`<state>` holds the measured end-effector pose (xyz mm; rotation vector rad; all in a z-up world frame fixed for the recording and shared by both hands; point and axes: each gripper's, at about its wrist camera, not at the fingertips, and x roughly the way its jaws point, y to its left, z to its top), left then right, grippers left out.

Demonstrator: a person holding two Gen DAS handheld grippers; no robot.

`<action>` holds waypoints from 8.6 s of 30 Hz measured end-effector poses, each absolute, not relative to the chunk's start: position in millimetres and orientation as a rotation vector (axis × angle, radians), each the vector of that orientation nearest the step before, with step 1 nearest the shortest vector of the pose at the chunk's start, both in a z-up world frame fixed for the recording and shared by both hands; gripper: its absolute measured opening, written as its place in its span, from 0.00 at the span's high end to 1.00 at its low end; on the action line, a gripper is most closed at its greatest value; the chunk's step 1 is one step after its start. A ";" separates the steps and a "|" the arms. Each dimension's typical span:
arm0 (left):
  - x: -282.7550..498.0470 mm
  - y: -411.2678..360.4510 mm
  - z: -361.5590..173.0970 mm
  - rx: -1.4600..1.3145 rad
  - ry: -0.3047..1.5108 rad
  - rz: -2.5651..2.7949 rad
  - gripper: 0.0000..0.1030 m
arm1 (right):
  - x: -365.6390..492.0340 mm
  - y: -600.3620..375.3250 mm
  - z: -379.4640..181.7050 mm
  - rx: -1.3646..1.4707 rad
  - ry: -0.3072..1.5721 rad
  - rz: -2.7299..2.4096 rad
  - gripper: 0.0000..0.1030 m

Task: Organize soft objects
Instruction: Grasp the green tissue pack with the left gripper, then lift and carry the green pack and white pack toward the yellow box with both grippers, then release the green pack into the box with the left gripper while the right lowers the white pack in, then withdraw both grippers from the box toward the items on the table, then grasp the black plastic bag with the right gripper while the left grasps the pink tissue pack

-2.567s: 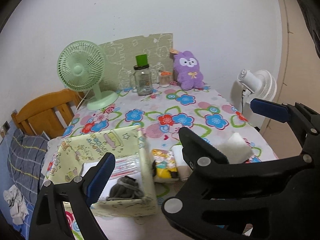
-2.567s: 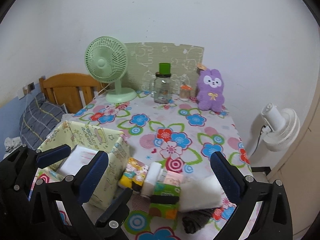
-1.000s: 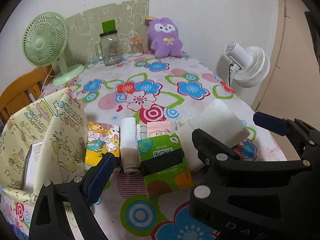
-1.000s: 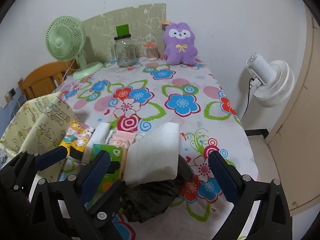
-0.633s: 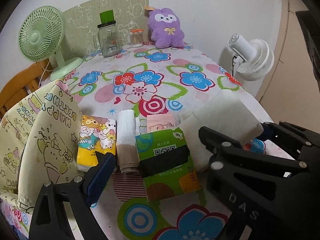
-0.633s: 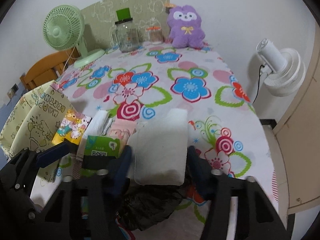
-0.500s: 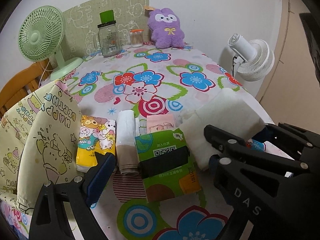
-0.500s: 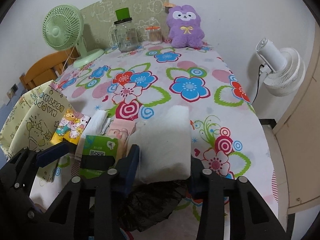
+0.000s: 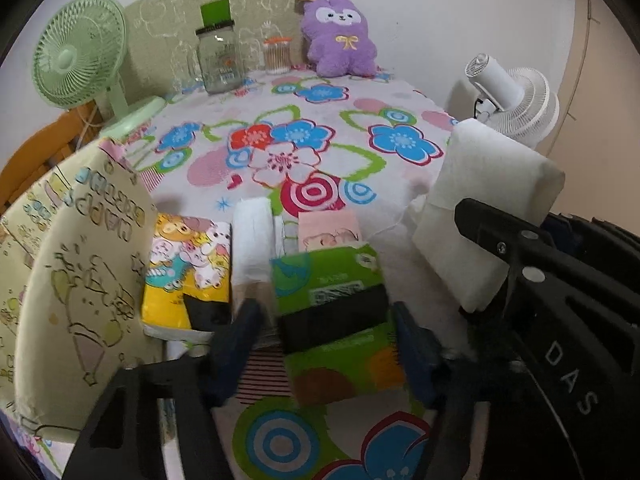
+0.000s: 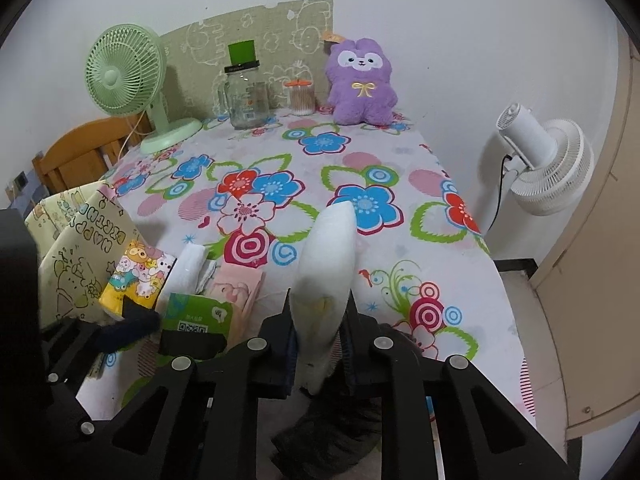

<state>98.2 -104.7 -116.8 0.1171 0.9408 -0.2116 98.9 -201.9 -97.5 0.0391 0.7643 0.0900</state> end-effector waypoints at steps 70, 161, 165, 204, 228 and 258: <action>54.1 -53.0 8.3 0.179 0.669 -0.215 0.48 | 67.3 -137.5 15.5 -0.058 0.685 0.107 0.80; 90.2 90.2 -49.0 0.104 0.803 -0.005 0.14 | 136.4 28.5 -43.1 -0.169 0.831 0.459 0.22; 85.5 82.4 -43.8 0.112 0.788 -0.012 0.14 | 130.2 18.9 -37.4 -0.172 0.803 0.447 0.20; 51.1 -6.1 -5.0 0.137 0.640 -0.135 0.08 | 78.8 -89.9 2.7 -0.084 0.647 0.251 0.09; 54.8 -54.2 -13.3 0.087 0.661 -0.192 0.07 | 67.4 -165.7 -8.3 -0.019 0.628 0.113 0.07; 86.2 -106.6 -80.8 0.131 0.830 -0.244 0.11 | 86.0 -231.3 -85.5 0.083 0.764 0.016 0.07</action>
